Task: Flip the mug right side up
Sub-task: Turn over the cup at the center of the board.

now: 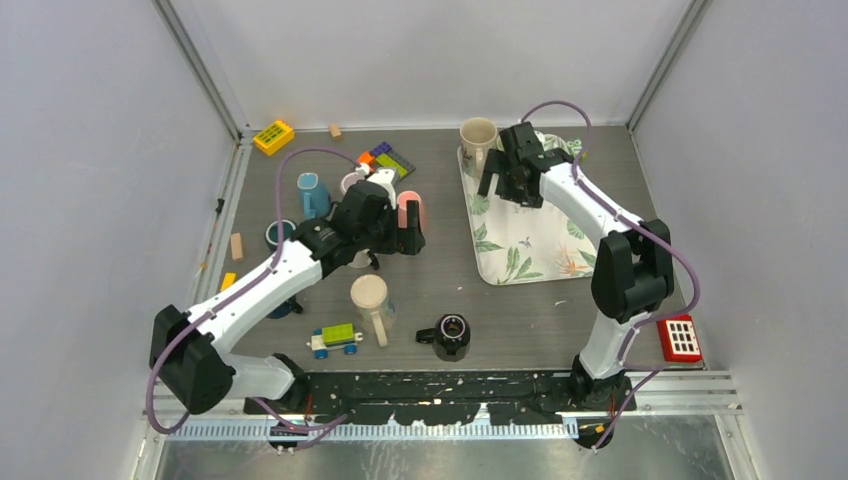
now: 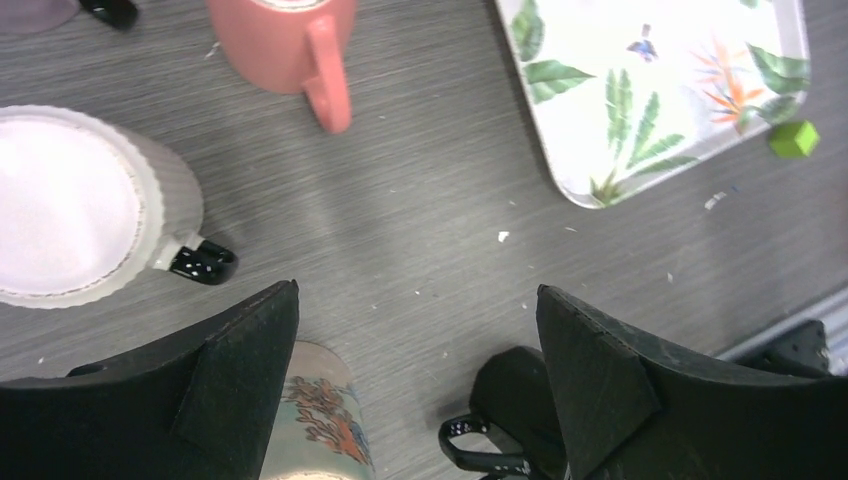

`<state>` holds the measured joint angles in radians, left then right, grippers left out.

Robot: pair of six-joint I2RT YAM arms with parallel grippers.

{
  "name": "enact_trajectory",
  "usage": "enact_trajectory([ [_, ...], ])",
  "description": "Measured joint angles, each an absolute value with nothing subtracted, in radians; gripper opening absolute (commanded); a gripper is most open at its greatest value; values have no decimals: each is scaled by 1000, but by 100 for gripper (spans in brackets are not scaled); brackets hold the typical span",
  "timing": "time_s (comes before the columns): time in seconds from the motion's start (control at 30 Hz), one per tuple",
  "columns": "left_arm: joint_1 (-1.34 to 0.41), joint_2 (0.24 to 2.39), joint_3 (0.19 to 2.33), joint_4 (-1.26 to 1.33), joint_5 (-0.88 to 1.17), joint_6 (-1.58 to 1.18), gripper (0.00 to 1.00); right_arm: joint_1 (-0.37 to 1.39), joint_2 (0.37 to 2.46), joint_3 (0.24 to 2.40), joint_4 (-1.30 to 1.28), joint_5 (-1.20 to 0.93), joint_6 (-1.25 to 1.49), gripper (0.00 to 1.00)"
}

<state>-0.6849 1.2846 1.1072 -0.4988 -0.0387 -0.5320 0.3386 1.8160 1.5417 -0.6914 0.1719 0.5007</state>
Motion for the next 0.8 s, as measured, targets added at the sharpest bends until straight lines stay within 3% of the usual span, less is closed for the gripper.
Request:
enact_trajectory([
  [0.33, -685, 1409, 1118, -534, -228, -585, 94, 341, 1716, 1400, -625, 158, 538, 100],
  [0.8, -662, 1573, 1157, -539, -283, -621, 99, 341, 1643, 1338, -578, 111, 541, 100],
])
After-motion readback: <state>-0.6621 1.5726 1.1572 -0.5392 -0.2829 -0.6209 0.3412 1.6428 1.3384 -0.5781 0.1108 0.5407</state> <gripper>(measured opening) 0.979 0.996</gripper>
